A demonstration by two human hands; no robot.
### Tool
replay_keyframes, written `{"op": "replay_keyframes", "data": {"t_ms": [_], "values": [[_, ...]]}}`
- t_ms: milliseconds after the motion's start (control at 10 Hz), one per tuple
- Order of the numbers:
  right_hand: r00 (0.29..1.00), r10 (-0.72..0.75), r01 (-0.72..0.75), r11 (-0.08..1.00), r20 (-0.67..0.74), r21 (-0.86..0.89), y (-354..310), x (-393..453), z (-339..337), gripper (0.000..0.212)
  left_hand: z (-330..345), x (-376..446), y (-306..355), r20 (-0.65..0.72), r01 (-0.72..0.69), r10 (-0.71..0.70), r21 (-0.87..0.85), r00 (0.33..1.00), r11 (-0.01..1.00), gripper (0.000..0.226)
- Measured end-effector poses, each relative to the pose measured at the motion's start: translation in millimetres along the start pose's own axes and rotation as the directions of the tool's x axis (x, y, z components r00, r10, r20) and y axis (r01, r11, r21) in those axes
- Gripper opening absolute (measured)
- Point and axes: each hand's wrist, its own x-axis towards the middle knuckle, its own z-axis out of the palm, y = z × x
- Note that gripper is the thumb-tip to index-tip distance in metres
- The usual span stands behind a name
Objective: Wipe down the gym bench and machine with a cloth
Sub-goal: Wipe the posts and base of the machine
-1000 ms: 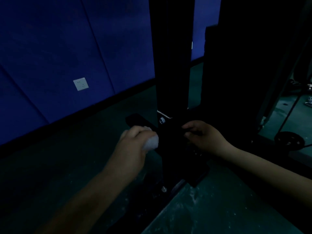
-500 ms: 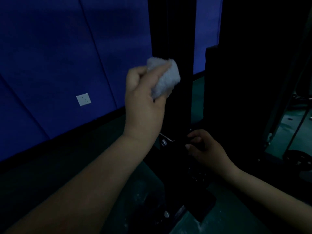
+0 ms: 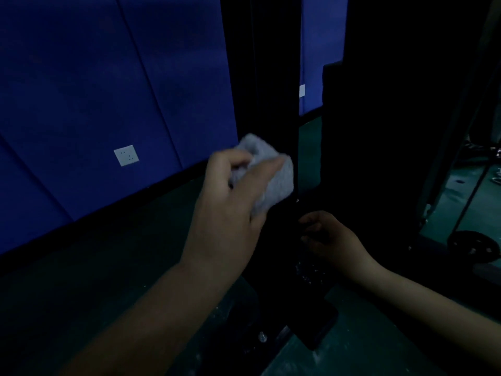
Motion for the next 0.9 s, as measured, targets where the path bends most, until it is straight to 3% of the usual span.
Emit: {"op": "replay_keyframes", "data": {"t_ms": [100,200,300,400,500,600,700,800,900], "values": [[0.999,0.033,-0.033,0.999,-0.024,-0.012,2.6,3.4,-3.3,0.019,18.9,7.8,7.1,0.05,0.224,-0.218,-0.245,0.975,0.943,0.019],[0.995,0.084,-0.078,0.991,-0.057,0.106,-4.9,2.0,-14.2,0.007,34.0,-22.7,18.3,0.222,0.232,-0.2,-0.128,0.954,0.964,0.014],[0.974,0.224,-0.225,0.948,0.029,0.227,-14.7,0.5,-32.2,0.029,43.1,-33.8,29.3,0.167,0.085,-0.069,-0.089,0.984,0.992,0.046],[0.935,0.258,-0.335,0.869,0.244,0.364,-19.0,3.0,-44.5,0.062,55.7,-13.0,37.1,0.112,0.191,-0.179,-0.109,0.977,0.975,0.035],[0.938,0.111,-0.268,0.832,0.327,0.486,-22.3,-1.1,-52.8,0.059,72.0,4.0,50.3,0.158,0.258,-0.242,-0.087,0.957,0.962,0.022],[0.942,0.042,-0.21,0.846,0.332,0.49,-11.6,-4.4,-54.2,0.042,83.0,6.3,52.3,0.262,0.297,-0.245,-0.18,0.933,0.938,0.019],[0.97,0.177,-0.228,0.901,0.165,0.368,18.3,3.4,-58.2,0.038,86.8,-14.5,36.9,0.38,0.236,-0.195,-0.065,0.904,0.97,0.041],[0.955,0.29,-0.295,0.921,0.057,0.254,59.3,7.6,-66.7,0.046,82.9,-32.0,23.0,0.467,0.158,-0.189,0.104,0.864,0.982,0.044],[0.913,0.402,-0.399,0.915,-0.068,0.056,99.6,8.8,-71.2,0.059,83.2,-41.1,17.7,0.471,0.117,-0.172,0.143,0.865,0.983,0.03]]}}
